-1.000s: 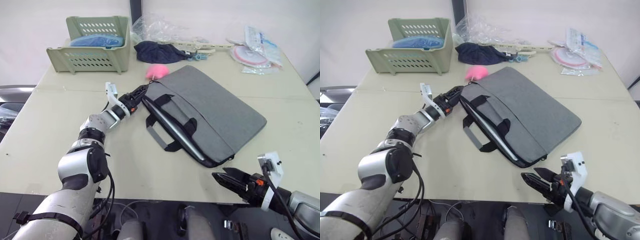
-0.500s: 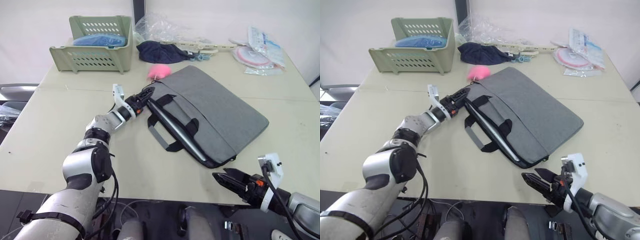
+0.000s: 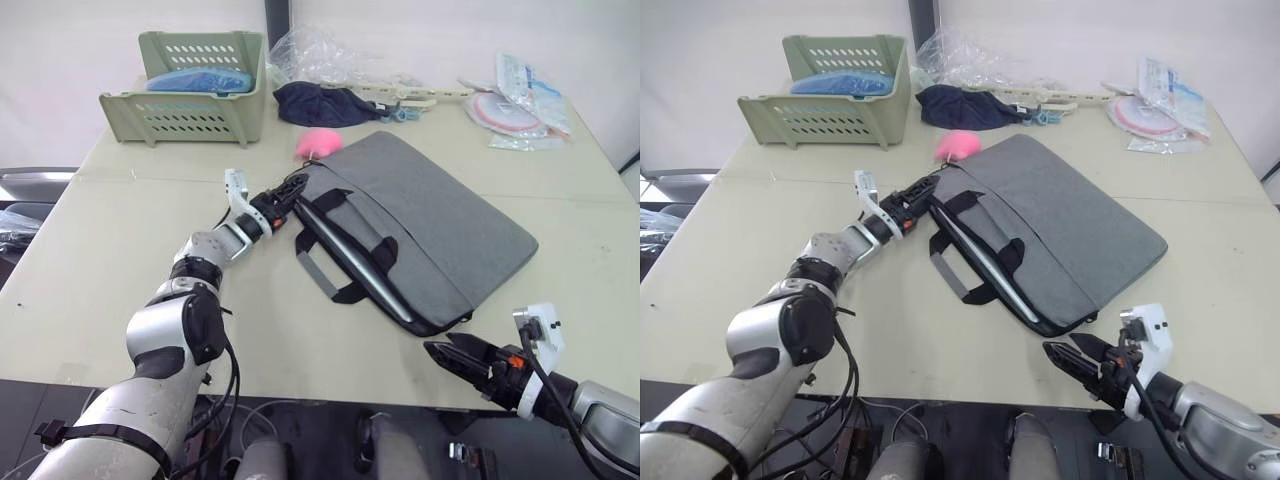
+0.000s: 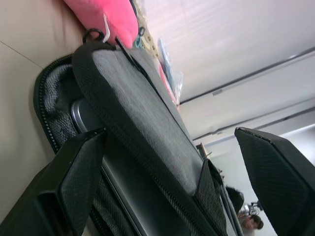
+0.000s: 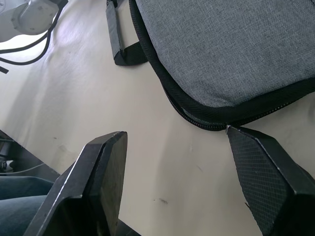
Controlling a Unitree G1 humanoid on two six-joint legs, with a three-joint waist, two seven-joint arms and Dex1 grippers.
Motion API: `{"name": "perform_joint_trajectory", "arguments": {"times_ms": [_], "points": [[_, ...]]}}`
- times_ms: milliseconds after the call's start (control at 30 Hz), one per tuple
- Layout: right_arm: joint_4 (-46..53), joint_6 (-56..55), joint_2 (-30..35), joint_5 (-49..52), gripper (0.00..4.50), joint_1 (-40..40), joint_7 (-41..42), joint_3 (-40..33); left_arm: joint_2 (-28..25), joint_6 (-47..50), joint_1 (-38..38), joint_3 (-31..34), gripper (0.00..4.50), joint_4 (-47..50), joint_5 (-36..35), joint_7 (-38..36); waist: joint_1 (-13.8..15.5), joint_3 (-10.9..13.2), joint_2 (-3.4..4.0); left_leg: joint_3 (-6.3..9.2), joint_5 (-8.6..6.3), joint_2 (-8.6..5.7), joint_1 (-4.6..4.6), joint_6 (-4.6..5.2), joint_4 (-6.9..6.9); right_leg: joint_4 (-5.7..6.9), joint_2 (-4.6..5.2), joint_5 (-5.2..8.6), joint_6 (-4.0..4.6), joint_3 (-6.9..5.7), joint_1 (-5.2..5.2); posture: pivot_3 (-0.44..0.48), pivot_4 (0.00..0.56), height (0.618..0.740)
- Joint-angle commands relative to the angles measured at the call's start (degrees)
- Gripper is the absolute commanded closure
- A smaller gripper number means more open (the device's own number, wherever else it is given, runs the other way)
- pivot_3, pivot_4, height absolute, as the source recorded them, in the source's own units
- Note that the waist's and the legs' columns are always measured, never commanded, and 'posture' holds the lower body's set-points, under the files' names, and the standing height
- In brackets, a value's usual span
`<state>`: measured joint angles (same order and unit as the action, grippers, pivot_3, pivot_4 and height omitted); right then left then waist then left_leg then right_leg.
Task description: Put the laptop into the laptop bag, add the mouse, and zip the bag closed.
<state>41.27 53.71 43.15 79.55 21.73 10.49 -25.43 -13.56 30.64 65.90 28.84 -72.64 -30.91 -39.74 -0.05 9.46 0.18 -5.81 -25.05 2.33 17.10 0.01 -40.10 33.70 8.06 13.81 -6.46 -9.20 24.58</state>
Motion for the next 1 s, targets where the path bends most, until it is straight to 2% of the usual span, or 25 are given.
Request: {"name": "perform_joint_trajectory", "arguments": {"times_ms": [33,133,433,567,767,1000], "points": [[0.1,-1.2,0.5,0.2,0.96,-0.3,-0.5,-0.1,-0.1,0.2,2.1,-0.1,0.0,1.2,0.3,-1.2,0.0,0.0,0.0,0.0,0.0,0.0,0.0,0.0,0.0,0.0,0.0,0.0,0.0,0.0,0.0,0.0,0.15,0.74],[-0.1,-1.3,0.3,0.1,0.96,-0.8,-0.9,0.2,-0.8,0.0,1.8,1.2,0.0,1.7,-1.1,-1.6,0.0,0.0,0.0,0.0,0.0,0.0,0.0,0.0,0.0,0.0,0.0,0.0,0.0,0.0,-0.01,0.0,0.15,0.74],[0.0,-1.5,-0.1,-0.8,0.96,-1.0,-1.0,1.3,-0.2,0.2,1.9,-1.8,0.0,2.2,1.8,-2.7,0.0,0.0,0.0,0.0,0.0,0.0,0.0,0.0,0.0,0.0,0.0,0.0,0.0,0.0,-0.01,0.0,0.15,0.74],[-0.3,-1.7,0.1,-0.9,0.96,-1.9,-1.2,1.9,0.6,-5.5,1.9,-10.7,0.0,4.3,9.6,-8.1,0.2,0.0,0.0,0.0,0.0,0.0,0.0,0.0,-0.01,0.0,0.0,0.0,0.0,-0.01,-0.02,0.0,0.15,0.74],[-0.8,-1.8,0.3,-1.1,0.96,-2.5,-1.1,2.3,0.0,-11.8,2.0,-14.5,0.0,4.5,13.6,-10.3,0.1,0.0,-0.01,0.0,0.0,0.0,0.0,0.01,-0.01,-0.02,0.0,0.0,0.0,-0.01,-0.03,0.0,0.15,0.74],[-0.7,-1.7,0.3,-1.9,0.96,-2.6,-1.0,3.0,-0.6,-9.7,2.6,-11.7,0.0,3.5,11.4,-10.8,0.1,0.0,-0.01,0.0,-0.01,0.0,0.02,0.03,-0.02,-0.02,0.0,0.0,0.0,-0.01,-0.02,0.0,0.15,0.74]]}}
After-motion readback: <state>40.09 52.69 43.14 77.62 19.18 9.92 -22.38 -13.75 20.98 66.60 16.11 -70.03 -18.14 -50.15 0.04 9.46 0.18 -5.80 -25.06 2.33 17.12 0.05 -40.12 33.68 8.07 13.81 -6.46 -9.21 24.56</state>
